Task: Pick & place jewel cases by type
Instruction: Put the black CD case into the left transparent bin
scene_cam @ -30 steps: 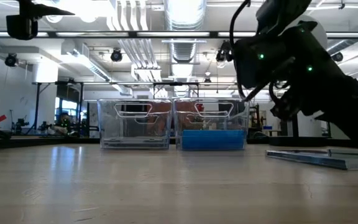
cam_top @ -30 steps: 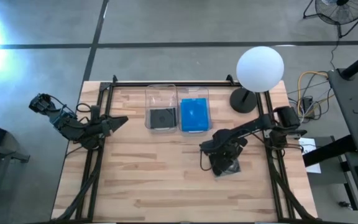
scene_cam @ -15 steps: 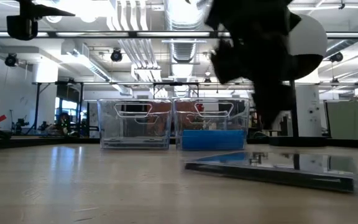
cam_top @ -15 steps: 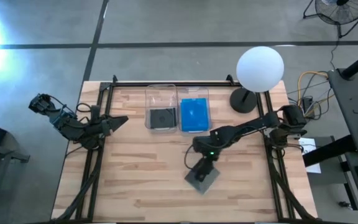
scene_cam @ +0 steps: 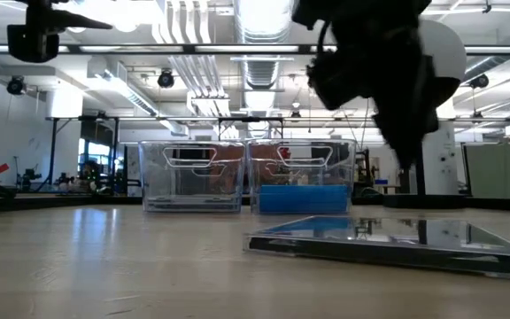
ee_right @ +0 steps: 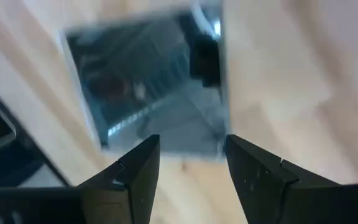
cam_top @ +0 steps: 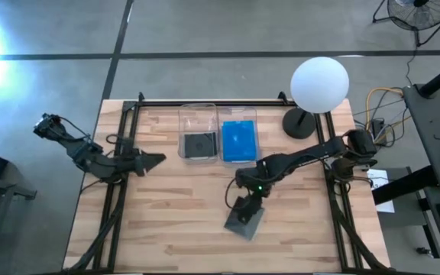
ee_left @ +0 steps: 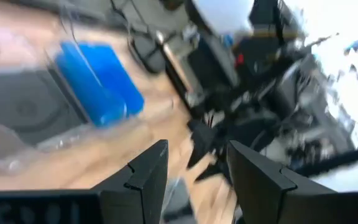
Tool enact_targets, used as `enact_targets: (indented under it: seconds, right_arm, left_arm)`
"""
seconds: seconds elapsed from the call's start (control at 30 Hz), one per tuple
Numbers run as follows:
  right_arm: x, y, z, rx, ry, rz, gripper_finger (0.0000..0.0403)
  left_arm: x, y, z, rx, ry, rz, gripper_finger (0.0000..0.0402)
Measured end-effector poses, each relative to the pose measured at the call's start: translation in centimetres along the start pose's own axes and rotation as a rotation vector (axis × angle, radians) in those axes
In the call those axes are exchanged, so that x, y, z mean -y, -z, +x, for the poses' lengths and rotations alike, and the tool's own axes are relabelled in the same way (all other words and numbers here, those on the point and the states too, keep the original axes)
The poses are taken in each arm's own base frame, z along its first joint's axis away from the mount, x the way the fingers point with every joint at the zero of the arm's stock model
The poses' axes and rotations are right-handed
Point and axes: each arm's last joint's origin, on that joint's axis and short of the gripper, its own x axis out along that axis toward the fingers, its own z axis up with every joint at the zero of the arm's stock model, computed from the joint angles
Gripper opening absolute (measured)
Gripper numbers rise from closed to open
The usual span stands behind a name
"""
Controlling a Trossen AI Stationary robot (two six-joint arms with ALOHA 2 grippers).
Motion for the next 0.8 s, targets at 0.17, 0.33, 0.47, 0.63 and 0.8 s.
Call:
enact_targets:
  seconds: [0.17,0.33,0.47,0.63,0.8]
  right_arm:
    - [-1.8,2.9,1.1,-0.080,0.007,-0.076,0.0178]
    - [-3.2,6.3,2.5,-0.094,0.067,-0.156,0.0178]
    - [-3.8,8.6,3.6,-0.051,0.123,-0.165,0.0178]
    - [-4.2,10.3,5.1,-0.024,0.076,-0.094,0.0178]
    - [-3.4,11.5,7.0,-0.002,0.043,0.115,0.0175]
  left_arm:
    - [0.5,1.8,1.2,-0.182,0.027,0.088,0.0149]
    - [1.1,4.2,2.6,-0.367,0.085,0.259,0.0149]
    - [1.1,5.6,4.0,-0.488,0.071,0.326,0.0136]
    - [0.4,6.9,6.3,-0.573,-0.032,0.188,0.0085]
    - [0.9,7.8,8.2,-0.515,-0.009,0.147,0.0028]
